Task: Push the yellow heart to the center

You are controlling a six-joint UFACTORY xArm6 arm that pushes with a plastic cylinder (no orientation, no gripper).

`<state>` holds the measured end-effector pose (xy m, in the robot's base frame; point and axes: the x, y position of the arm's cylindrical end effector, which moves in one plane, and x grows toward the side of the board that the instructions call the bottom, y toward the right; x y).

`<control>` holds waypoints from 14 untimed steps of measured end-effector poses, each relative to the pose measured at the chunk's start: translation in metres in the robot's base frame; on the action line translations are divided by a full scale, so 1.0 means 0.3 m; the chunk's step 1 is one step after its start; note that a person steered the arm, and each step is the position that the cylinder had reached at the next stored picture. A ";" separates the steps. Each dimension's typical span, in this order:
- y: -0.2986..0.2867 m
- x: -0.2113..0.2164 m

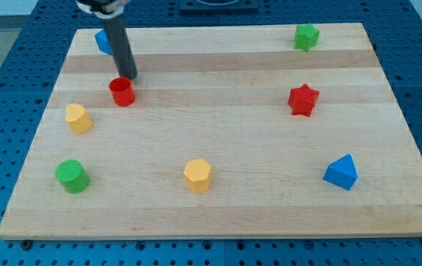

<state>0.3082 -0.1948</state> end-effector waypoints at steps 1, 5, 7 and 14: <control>-0.211 0.075; -0.047 0.464; 0.022 0.527; 0.508 0.273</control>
<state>0.3901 -0.0423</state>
